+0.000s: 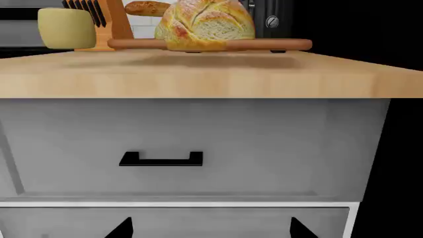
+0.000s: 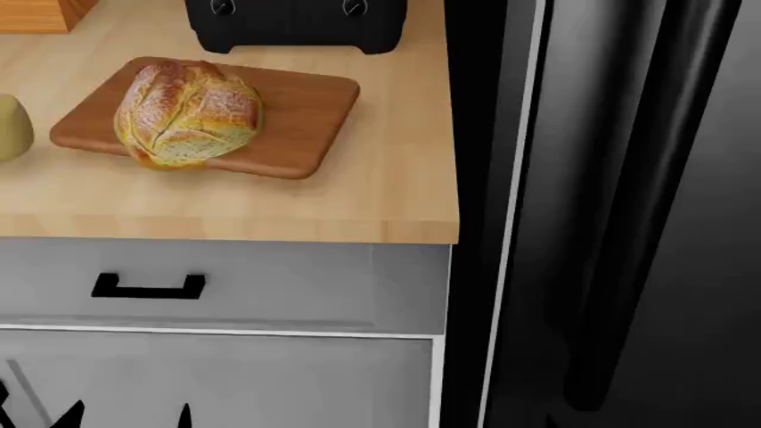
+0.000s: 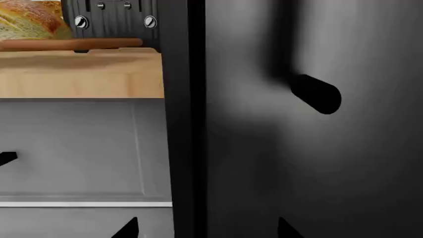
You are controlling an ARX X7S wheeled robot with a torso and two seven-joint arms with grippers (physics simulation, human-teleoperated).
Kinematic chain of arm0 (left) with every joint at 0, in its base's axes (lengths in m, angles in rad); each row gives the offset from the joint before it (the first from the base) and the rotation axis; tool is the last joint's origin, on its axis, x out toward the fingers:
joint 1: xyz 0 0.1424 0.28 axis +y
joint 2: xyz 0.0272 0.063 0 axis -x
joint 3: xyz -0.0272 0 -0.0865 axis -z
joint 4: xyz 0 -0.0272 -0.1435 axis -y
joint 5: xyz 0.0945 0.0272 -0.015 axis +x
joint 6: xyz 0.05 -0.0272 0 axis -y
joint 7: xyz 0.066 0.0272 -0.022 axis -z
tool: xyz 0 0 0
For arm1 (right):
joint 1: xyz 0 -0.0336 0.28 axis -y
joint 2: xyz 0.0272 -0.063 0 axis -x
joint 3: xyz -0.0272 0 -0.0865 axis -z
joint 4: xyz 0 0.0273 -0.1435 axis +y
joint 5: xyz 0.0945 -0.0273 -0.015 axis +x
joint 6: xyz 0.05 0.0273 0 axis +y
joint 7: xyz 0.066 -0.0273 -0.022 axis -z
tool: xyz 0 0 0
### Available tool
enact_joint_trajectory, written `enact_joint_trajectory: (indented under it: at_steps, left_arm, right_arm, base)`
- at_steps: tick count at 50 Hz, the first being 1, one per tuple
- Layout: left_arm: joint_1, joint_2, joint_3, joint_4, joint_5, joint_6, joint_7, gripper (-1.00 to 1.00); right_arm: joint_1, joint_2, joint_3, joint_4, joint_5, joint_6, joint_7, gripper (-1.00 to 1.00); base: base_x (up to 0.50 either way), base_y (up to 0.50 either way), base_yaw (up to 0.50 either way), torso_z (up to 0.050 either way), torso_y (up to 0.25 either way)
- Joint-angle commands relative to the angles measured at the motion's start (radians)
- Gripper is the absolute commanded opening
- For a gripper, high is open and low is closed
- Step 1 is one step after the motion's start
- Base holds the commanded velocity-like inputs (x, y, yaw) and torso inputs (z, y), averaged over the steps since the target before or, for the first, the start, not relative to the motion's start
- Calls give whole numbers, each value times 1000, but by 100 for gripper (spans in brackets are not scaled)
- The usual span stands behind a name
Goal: Pick up the wedge of cheese and place it on the slice of bread to prepare a simple cheese on bread dish.
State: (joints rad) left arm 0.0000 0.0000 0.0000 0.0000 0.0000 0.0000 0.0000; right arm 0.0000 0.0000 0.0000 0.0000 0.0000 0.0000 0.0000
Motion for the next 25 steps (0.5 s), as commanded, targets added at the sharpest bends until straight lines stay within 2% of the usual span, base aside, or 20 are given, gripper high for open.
enact_joint_trajectory:
  at_steps: [1, 25]
  left_arm:
    - [0, -10, 11, 0, -10, 0, -11, 100]
    - [-1, -65, 73, -7, -74, 8, -68, 100]
  right_arm:
    - [7, 18, -24, 23, 18, -17, 24, 100]
    - [5, 67, -81, 9, 67, -14, 89, 100]
  base:
    - [0, 0, 0, 0, 0]
    - [0, 0, 0, 0, 0]
